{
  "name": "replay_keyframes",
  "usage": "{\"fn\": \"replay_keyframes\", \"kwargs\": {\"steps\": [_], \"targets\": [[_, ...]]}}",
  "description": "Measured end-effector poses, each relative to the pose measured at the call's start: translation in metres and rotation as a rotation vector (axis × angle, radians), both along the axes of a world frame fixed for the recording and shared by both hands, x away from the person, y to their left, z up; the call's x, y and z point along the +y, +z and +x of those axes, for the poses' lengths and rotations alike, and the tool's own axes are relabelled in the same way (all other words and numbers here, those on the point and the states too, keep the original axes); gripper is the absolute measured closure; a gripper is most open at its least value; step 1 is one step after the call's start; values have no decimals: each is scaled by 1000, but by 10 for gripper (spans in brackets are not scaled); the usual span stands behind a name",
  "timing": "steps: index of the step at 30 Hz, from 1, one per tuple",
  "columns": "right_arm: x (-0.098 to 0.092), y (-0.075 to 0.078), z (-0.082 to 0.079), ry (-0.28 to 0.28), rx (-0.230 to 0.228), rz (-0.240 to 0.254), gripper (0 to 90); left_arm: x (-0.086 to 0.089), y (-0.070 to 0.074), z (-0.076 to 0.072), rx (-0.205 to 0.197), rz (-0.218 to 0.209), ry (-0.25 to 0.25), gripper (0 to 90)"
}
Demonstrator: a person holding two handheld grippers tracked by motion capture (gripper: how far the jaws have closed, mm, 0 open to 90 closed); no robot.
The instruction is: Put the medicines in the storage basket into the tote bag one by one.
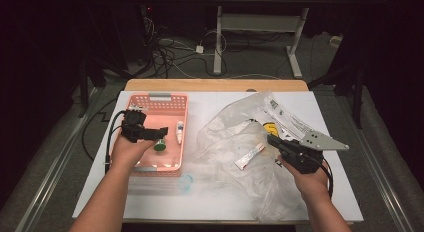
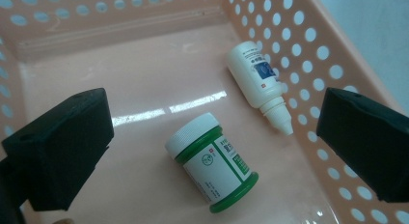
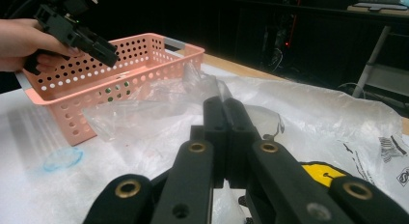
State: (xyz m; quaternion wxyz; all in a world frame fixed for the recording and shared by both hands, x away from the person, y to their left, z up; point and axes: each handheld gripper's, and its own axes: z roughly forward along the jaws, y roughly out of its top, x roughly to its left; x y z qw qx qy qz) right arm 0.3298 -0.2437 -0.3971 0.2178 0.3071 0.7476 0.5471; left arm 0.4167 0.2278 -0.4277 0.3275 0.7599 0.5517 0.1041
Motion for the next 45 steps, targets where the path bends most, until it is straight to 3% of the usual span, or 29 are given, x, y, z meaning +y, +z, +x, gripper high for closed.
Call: {"fn": "replay_keyframes", "kwargs": {"steps": [4, 9, 13, 17, 23, 28, 33, 45], "targets": [[0, 0, 0, -1, 2, 1, 900, 0, -6, 7, 55, 7, 7, 28], [0, 0, 0, 3, -2, -2, 900, -4, -16, 15, 170, 43, -12, 81], [0, -1, 0, 2, -1, -1, 900, -6, -21, 18, 216, 47, -4, 135], [0, -1, 0, 3, -2, -5, 900, -6, -27, 22, 289, 48, -6, 154], [1, -1, 0, 4, -4, -8, 900, -7, -32, 26, 353, 46, 4, 237], [1, -1, 0, 3, 0, -10, 900, -10, -33, 27, 367, 59, 15, 342], [1, -2, 0, 0, 1, -7, 900, -14, -33, 26, 359, 105, -2, 474], [1, -2, 0, 1, 1, -3, 900, -18, -32, 23, 340, 133, -32, 485]]}}
